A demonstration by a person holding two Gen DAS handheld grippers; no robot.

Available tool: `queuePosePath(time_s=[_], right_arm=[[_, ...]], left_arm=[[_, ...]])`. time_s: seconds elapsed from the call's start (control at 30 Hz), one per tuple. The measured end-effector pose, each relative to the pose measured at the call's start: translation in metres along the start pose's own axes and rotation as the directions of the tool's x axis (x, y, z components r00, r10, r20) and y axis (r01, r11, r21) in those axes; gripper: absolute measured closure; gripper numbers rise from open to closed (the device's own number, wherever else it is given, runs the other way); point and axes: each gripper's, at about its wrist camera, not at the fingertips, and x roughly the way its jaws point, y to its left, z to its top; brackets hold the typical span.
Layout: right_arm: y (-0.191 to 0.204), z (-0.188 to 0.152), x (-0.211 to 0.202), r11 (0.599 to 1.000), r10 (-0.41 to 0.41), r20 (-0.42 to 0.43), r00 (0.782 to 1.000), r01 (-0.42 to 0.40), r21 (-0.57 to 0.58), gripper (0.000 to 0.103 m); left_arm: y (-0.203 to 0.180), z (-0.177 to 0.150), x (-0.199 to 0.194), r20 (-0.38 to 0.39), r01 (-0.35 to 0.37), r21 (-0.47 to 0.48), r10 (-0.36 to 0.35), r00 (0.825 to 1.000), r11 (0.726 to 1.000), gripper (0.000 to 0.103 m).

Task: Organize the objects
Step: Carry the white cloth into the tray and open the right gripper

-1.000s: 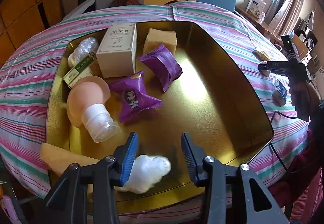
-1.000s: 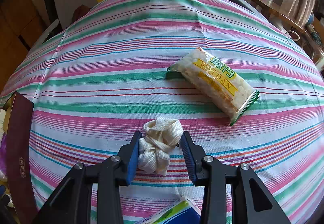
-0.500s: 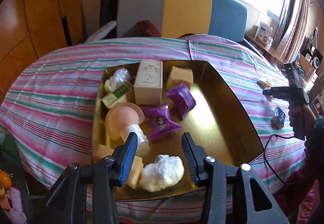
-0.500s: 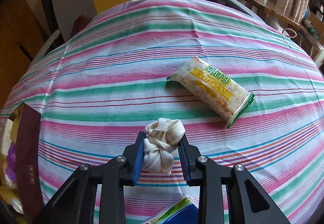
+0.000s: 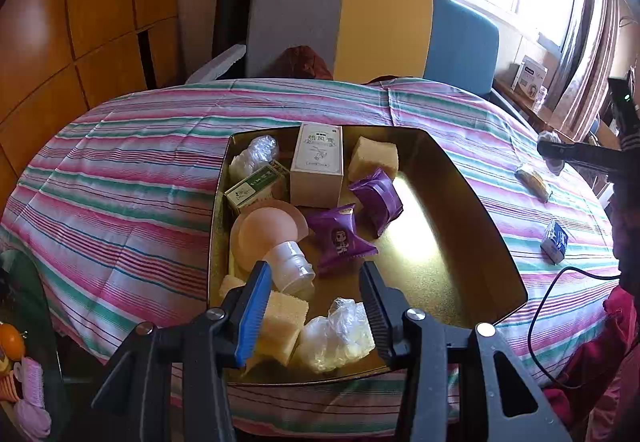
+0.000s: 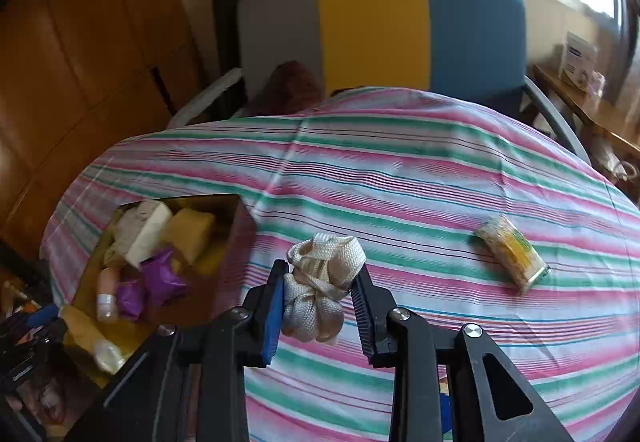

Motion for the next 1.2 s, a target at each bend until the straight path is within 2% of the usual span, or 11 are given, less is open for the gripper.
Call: queuePosePath(time_s=[0.1, 0.23, 0.37, 0.5, 0.77, 1.07, 1.13, 1.2], right_arm=[[0.049, -0.003, -0.008, 0.991, 0.094, -0.008, 0.995, -0.095, -0.090, 0.071], [0.108, -0.018, -0.001, 0.962, 0.192, -0.086, 0.978, -0.204, -0.180, 0.071], [0.152, -0.038, 0.020, 0.936, 0.222, -0.176, 0.959, -0.260, -0.238, 0.071], [0.178, -0.054, 0.048, 0.922, 0.203, -0.275, 0.940, -0.278, -0.269, 0.071], [0.195, -0.075, 0.093, 0.924, 0.146, -0.400, 0.905, -0.269, -0.271, 0.071], [0.202, -0.087, 0.117, 0.931, 0.150, -0.438, 0.887, -0.276, -0.240, 0.068], [0.202, -0.088, 0.116, 0.931, 0.158, -0.433, 0.887, -0.280, -0.234, 0.065], [0.199, -0.088, 0.113, 0.933, 0.176, -0.423, 0.889, -0.288, -0.216, 0.046]], left_arm=[[0.004, -0.001, -0.003, 0.009, 0.000, -0.009, 0.000, 1.000, 1.000, 0.057], [0.013, -0.004, -0.006, 0.014, -0.009, -0.028, 0.009, 1.000, 1.000, 0.057], [0.026, -0.008, -0.008, 0.015, -0.020, -0.055, 0.021, 1.000, 0.998, 0.057], [0.043, -0.012, -0.011, 0.018, -0.038, -0.093, 0.040, 0.999, 0.995, 0.057], [0.074, -0.020, -0.009, 0.011, -0.063, -0.173, 0.066, 0.998, 0.983, 0.057], [0.078, -0.023, -0.006, 0.002, -0.050, -0.180, 0.051, 0.999, 0.982, 0.057], [0.078, -0.023, -0.006, 0.004, -0.053, -0.183, 0.055, 0.998, 0.982, 0.057], [0.079, -0.023, -0.006, 0.004, -0.052, -0.186, 0.054, 0.999, 0.981, 0.057]])
